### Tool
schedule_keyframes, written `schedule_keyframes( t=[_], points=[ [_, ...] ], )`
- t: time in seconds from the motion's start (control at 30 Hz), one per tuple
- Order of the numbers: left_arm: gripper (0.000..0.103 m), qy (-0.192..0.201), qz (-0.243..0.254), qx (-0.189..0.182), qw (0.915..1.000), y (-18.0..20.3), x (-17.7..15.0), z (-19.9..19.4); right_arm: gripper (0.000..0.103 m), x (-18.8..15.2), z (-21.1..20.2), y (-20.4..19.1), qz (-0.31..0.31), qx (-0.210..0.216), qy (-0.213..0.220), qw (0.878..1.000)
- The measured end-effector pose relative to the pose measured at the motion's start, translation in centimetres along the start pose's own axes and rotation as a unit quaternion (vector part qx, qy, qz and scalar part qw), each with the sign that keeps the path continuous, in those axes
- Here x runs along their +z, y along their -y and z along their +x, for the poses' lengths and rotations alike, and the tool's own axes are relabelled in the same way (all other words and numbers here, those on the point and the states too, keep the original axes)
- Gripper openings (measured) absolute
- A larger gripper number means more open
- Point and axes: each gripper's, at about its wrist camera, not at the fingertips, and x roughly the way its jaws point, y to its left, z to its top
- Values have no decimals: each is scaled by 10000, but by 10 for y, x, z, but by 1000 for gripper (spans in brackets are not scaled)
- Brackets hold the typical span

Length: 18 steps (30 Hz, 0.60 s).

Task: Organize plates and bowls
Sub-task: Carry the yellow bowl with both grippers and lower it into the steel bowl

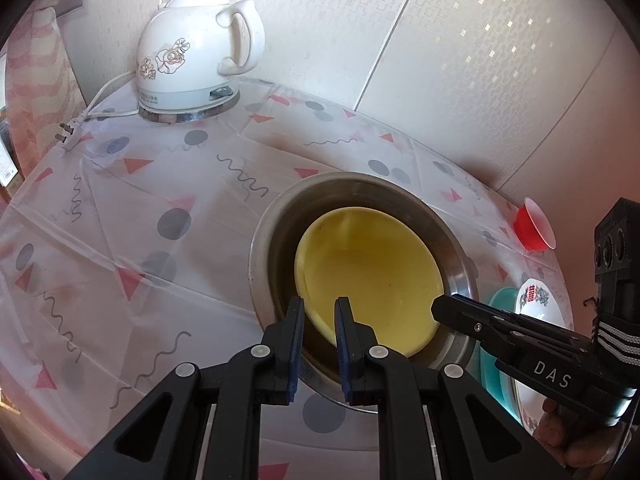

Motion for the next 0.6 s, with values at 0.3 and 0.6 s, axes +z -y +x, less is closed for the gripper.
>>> schedule_keyframes(
  t=[0.3,0.6],
  points=[
    [15,139,107,190,9997,4,-2,-6,19,-1,-2,1,42,-1,51,10000],
    [15,231,166,279,9992,5,-3,-12,19,-3,-8,2,88,115,186,9997]
  ],
)
